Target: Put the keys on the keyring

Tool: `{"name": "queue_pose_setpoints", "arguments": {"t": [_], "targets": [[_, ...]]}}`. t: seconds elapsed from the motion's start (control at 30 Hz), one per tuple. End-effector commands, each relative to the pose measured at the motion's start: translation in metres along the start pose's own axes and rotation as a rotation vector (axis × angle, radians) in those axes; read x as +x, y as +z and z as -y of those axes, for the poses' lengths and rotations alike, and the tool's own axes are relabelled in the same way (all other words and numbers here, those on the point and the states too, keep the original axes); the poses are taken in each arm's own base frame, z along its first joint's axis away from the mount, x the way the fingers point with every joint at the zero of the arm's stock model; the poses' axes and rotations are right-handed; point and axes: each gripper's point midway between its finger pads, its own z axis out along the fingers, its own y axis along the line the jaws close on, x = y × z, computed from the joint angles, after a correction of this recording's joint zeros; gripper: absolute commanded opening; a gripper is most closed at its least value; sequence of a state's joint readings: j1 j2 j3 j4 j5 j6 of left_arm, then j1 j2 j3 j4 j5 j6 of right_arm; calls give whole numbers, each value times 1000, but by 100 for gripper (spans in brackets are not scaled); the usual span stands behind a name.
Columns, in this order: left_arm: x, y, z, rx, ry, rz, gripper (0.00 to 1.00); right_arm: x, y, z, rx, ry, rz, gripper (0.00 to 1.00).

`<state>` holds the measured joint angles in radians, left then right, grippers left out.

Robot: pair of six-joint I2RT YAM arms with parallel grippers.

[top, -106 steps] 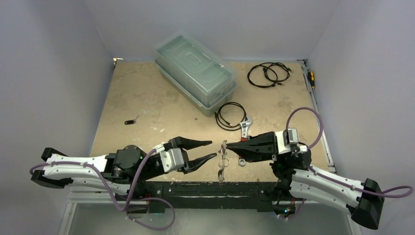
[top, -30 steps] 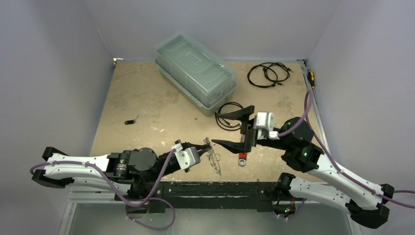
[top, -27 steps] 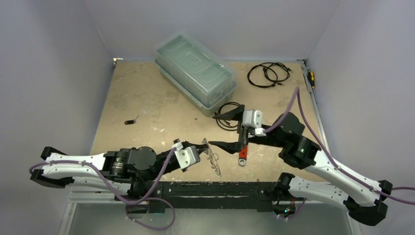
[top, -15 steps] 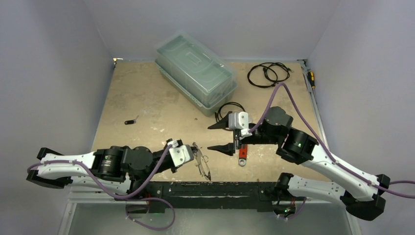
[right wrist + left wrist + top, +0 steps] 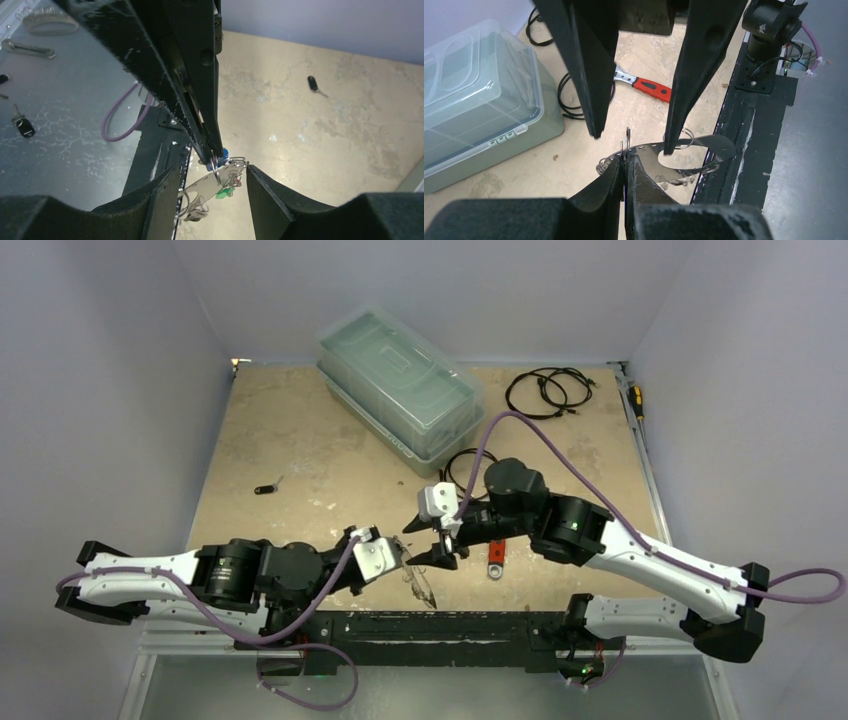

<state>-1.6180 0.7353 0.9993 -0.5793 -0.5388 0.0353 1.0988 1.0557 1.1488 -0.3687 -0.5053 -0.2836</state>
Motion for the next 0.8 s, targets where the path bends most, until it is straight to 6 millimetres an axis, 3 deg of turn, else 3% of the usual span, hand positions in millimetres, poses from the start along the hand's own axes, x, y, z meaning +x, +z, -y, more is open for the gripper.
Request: {"name": "queue_pose_setpoints", "arguments": {"t": [0.0, 0.57, 0.77], "targets": [[-11, 3, 1, -5, -30, 21, 0, -4, 4, 5, 27, -20, -26, 54], [-10, 3, 8, 29, -36, -3, 0, -6, -2, 8, 71, -49, -15, 36], [-13, 2, 8, 34, -41, 5, 0, -3, 0, 7, 66, -53, -14, 35]]}}
